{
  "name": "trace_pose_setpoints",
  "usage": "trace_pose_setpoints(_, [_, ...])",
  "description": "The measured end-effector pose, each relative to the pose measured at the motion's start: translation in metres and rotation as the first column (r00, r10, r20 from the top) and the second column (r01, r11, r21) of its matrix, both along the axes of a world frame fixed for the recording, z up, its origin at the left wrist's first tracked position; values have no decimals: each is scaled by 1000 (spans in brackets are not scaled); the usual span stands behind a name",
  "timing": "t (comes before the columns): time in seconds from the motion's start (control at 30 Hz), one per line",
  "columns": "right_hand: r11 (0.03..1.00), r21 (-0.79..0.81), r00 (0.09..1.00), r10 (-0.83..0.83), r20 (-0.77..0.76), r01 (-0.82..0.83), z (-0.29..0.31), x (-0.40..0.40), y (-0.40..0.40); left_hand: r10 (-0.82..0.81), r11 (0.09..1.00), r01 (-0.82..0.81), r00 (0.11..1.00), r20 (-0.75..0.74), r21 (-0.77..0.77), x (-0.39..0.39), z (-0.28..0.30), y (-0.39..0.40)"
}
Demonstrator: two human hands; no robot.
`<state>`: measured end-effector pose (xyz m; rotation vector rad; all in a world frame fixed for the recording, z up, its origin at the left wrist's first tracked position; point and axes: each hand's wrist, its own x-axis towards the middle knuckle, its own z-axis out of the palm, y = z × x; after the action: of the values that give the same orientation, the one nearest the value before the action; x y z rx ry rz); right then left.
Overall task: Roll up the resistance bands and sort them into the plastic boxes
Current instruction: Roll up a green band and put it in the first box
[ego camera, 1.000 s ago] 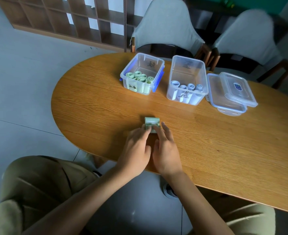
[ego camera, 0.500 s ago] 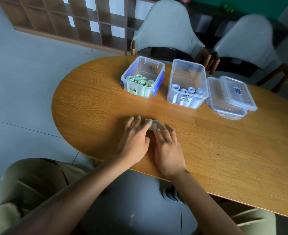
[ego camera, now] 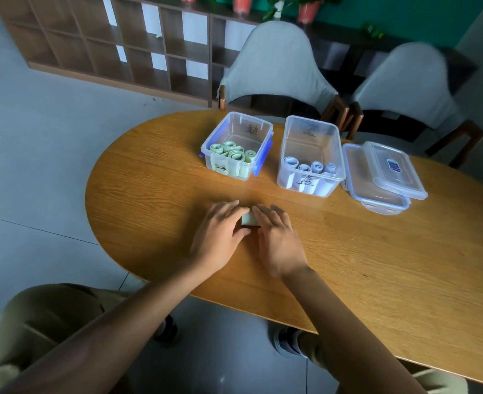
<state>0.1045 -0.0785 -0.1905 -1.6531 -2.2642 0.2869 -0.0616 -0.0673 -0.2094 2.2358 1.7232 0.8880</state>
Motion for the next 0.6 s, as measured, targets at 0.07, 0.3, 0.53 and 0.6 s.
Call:
trace_pose_setpoints(0.07, [1000,-6,1000,-5,8,5,2,0,6,-8,1000,8,1000,5,-2,0,0,6])
trace_pose_setpoints(0.3, [999,-10,995,-45,90,46,3,0,19,-25,1000,24,1000,18,16,-3,-2,21])
trace_pose_setpoints(0.53, [1000,4,995,-24,94,24,0,1,26,-81,995,82,996,-26,61,-6,-3,28])
trace_pose_setpoints(0.6, [999,35,996,-21,87,18,-3,4,26,-75,994,79,996,-50,75,-4,-5,28])
